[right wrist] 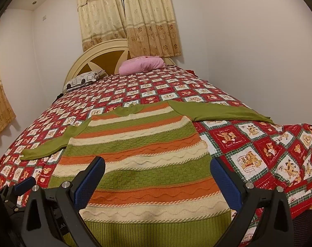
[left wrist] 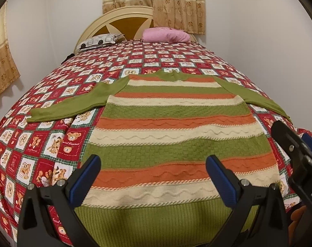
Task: Fold small clothes
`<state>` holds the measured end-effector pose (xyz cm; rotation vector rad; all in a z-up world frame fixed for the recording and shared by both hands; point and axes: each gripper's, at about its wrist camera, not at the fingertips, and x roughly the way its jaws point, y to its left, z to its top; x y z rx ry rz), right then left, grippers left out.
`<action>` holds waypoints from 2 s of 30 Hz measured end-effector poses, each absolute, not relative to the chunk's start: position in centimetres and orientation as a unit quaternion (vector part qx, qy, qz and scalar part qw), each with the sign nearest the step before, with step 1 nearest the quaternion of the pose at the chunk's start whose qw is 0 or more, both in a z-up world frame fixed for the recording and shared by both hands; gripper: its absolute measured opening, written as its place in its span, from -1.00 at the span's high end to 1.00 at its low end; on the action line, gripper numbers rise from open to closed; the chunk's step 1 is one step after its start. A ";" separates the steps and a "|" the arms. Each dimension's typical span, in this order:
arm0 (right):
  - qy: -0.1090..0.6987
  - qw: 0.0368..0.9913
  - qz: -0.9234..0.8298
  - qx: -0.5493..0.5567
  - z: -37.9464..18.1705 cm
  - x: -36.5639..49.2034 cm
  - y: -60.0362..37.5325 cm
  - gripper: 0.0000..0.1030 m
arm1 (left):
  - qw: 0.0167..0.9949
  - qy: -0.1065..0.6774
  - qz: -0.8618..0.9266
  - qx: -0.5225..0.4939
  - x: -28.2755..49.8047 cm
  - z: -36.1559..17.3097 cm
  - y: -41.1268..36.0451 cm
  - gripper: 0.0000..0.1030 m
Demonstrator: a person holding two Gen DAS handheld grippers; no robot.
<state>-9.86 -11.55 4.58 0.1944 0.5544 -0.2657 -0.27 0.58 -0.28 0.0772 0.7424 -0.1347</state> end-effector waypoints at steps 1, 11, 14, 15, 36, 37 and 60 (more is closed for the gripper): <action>0.273 0.948 -0.131 0.096 4.5 -9.8 -11.6 -0.98 | 0.929 0.363 -0.066 0.038 -0.3 -0.3 0.6 -1.00; 0.275 0.948 -0.131 0.093 4.2 -9.8 -11.5 -0.98 | 0.928 0.364 -0.067 0.040 -0.3 -0.6 0.6 -1.00; 0.275 0.948 -0.131 0.094 4.1 -9.8 -11.6 -0.98 | 0.928 0.364 -0.067 0.040 -0.3 -0.7 0.6 -1.00; 0.276 0.948 -0.131 0.094 4.1 -9.8 -11.6 -0.98 | 0.928 0.365 -0.066 0.040 -0.3 -0.6 0.5 -1.00; 0.282 0.945 -0.134 0.095 3.7 -9.5 -11.4 -0.98 | 0.924 0.373 -0.067 0.041 0.0 -1.2 0.2 -1.00; 0.282 0.945 -0.134 0.095 3.7 -9.4 -11.4 -0.98 | 0.924 0.373 -0.067 0.042 0.0 -1.3 0.2 -1.00; 0.328 0.928 -0.148 0.095 0.3 -7.4 -12.5 -0.98 | 0.911 0.406 -0.056 0.036 2.8 -3.6 0.6 -1.00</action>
